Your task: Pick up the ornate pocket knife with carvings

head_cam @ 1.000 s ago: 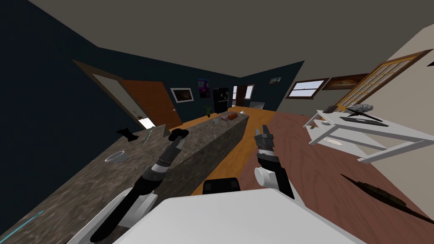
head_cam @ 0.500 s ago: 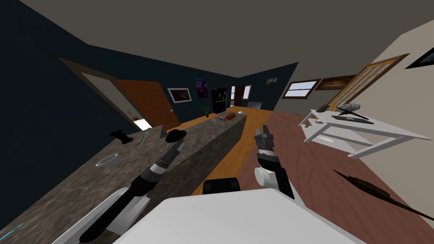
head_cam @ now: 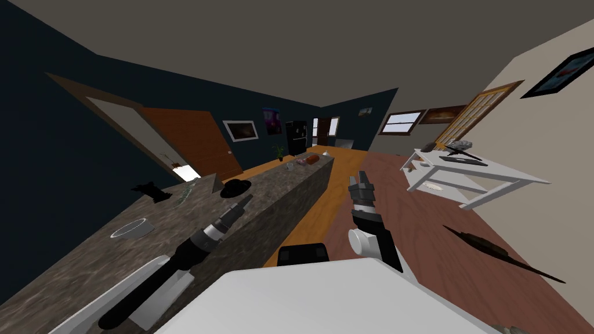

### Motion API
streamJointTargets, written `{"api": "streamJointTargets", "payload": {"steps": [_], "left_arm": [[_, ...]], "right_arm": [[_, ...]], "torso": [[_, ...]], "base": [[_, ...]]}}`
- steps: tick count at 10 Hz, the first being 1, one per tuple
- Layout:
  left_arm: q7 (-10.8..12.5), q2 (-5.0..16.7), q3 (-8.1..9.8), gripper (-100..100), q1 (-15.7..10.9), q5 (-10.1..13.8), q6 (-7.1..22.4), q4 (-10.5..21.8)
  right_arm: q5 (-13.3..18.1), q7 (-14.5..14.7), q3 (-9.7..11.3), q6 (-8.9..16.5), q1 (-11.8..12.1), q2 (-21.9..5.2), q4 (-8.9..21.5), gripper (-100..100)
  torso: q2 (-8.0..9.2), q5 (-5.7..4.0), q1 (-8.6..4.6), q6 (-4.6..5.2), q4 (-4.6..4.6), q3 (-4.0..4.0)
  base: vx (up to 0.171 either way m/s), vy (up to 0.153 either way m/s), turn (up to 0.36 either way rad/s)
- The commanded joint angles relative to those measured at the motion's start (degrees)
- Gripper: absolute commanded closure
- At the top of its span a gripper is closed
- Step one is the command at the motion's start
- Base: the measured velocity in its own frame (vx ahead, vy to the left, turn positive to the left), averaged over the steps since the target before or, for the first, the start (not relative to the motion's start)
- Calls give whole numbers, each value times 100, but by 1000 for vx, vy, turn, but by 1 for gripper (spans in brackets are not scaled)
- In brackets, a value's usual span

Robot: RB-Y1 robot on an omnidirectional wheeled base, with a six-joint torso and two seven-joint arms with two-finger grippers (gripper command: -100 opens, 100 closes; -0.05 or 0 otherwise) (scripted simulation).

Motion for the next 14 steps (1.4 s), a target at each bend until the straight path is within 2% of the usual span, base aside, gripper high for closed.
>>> {"api": "streamJointTargets", "payload": {"steps": [1,6,7,8,9,14], "left_arm": [[-12,227,-8,-100,55,4,37,53],[19,1032,-4,-100,322,64,369,293],[19,1122,-4,-100,322,64,369,293],[37,1330,-19,-100,411,71,485,386],[37,1393,-19,-100,411,71,485,386],[149,2277,-153,-100,757,43,966,814]], "right_arm": [[0,0,0,0,0,0,0,0],[0,0,0,0,1,0,0,0],[0,0,0,0,0,0,0,0],[0,0,0,0,1,0,0,0],[0,0,0,0,0,0,0,0],[0,0,0,0,0,0,0,0]], "torso": [[0,0,0,0,0,0],[0,0,1,-3,0,0],[-2,0,-1,1,0,-1],[-1,1,1,-3,0,-1],[-1,0,0,0,0,-1],[-4,0,-2,0,-1,-2]], "base": [[6,-14,-71],[8,-19,-118],[10,-13,-92],[10,-19,-149],[8,-14,-101],[16,-21,-215]]}}
